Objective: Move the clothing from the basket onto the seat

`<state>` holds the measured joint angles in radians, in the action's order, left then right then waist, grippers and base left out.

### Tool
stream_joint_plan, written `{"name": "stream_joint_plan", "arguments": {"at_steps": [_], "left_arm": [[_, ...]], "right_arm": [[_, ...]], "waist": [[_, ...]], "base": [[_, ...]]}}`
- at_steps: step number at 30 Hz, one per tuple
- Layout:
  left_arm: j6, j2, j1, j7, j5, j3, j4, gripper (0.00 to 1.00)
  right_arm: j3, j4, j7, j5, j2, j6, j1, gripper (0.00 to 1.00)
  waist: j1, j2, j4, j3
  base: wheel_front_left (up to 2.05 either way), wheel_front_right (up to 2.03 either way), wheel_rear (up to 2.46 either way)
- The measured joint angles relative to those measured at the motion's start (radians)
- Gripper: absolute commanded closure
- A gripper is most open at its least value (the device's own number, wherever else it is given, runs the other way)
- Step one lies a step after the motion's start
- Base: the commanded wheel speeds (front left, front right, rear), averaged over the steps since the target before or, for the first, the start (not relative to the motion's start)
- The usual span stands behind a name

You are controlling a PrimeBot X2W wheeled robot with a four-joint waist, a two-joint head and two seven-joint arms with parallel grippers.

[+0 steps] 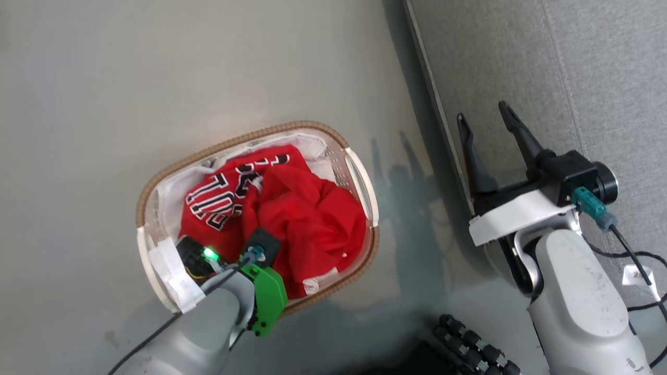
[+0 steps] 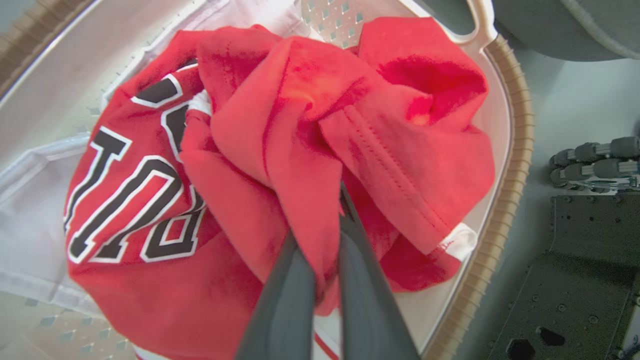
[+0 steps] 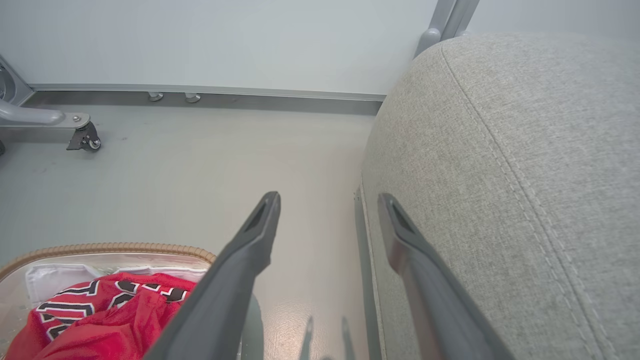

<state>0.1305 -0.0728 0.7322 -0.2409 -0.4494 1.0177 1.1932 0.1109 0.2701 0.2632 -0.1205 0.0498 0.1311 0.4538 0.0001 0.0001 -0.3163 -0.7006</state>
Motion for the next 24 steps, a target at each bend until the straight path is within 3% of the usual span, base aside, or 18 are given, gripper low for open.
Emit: {"name": "stream_joint_plan", "arguments": {"at_steps": [7,16,24], "left_arm": [[0.0,0.013,-0.045,-0.02,-0.068,-0.001,-0.132,1.0],[-0.003,0.0,-0.175,-0.022,-0.07,-0.168,-0.346,1.0],[-0.003,0.002,-0.27,-0.022,0.024,-0.316,-0.573,1.0]], "right_arm": [[-0.031,0.024,0.0,0.026,0.001,0.0,-0.082,0.0],[-0.045,0.062,0.0,0.024,-0.001,0.0,-0.205,0.0],[-0.044,0.077,0.0,0.027,0.001,0.0,-0.302,0.0]], "waist": [[-0.0001,0.0,0.034,0.132],[-0.0001,0.0,0.091,0.328],[-0.0001,0.0,0.149,0.493]], "base": [[0.0,0.0,0.0],[0.0,0.0,0.0],[0.0,0.0,0.0]]}}
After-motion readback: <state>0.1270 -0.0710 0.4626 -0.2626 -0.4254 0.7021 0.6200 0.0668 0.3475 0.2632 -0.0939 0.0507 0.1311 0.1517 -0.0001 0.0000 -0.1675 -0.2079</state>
